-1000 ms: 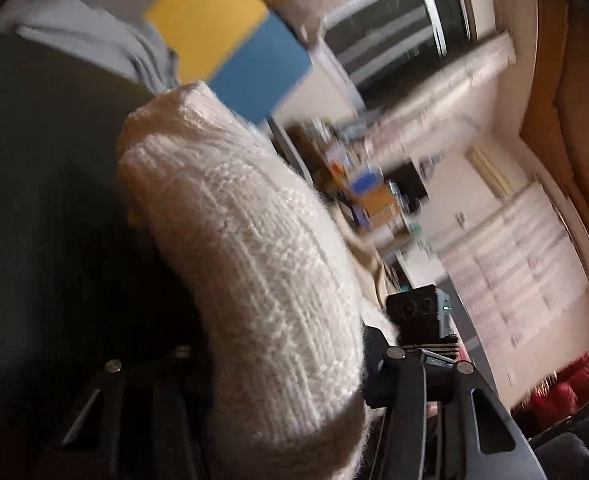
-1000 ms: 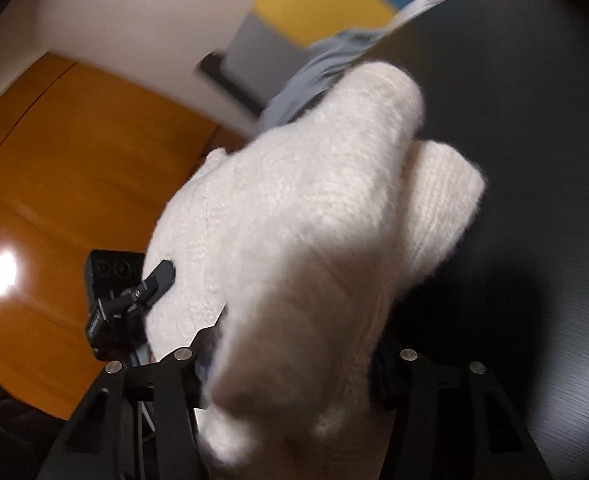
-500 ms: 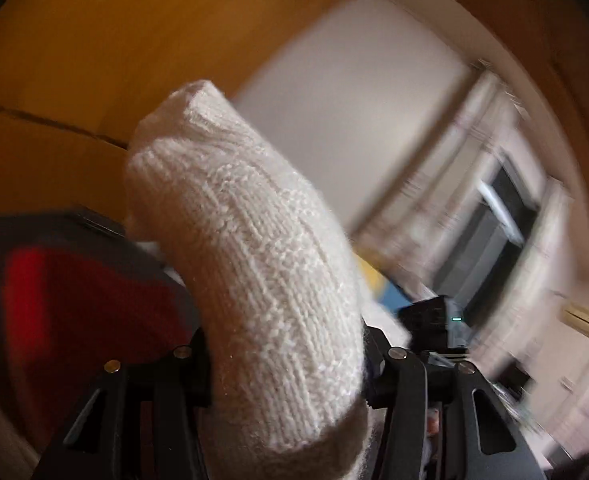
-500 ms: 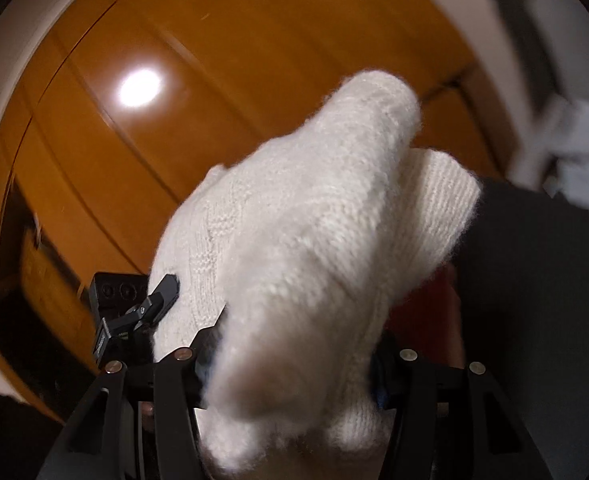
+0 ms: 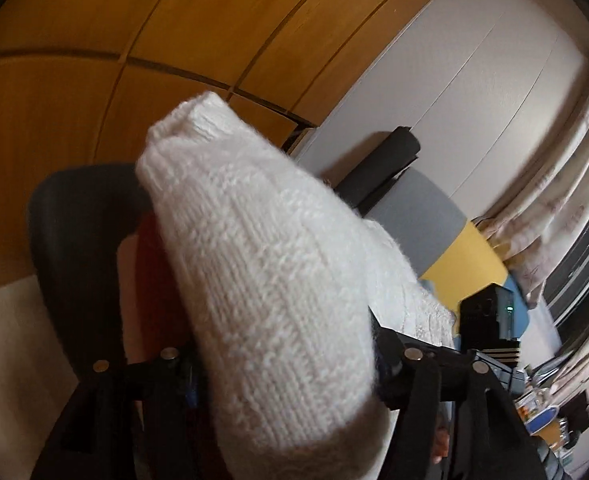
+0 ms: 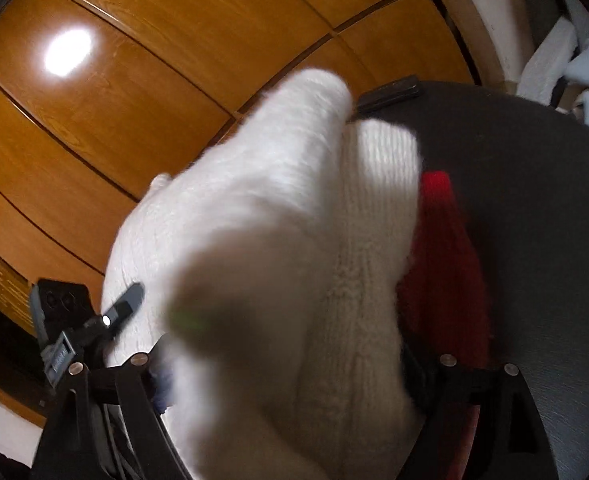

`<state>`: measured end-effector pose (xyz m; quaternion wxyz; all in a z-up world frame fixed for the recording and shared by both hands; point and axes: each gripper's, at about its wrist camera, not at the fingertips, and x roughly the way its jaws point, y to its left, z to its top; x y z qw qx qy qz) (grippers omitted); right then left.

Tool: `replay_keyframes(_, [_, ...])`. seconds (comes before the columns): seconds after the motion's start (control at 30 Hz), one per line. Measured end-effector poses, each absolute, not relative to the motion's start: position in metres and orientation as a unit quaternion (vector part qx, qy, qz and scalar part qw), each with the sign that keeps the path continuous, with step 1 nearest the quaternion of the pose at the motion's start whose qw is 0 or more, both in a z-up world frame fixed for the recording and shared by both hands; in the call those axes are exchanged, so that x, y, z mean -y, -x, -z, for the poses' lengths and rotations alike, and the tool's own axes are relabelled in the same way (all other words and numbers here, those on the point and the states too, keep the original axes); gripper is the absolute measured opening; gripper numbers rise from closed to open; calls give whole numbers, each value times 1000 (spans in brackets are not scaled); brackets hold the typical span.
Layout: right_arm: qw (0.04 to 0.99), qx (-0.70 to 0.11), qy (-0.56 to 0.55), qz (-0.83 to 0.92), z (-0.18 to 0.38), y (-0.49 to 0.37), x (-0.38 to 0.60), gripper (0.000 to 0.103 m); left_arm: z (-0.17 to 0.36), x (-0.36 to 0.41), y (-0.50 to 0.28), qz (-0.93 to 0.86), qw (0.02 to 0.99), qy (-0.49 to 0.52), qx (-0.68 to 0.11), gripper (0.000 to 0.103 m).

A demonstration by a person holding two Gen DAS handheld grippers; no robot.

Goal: Fold clothes

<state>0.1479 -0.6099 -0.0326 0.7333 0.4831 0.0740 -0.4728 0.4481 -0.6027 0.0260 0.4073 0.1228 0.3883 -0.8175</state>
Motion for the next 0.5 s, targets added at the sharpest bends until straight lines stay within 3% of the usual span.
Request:
replay_keyframes(0.13, [731,-87,-438,515,3,-138,592,89,-40,580,-459,802,448,-129,-373,68])
replay_keyframes(0.33, [773,-116,-238,577,-75,-155,543,89,-86,545,-459,801,515,-76,-297,67])
replay_keyframes(0.5, [826,-196,-169,501,-86,-243,555,88,-93,588,-410,838,438,-84,-314,67])
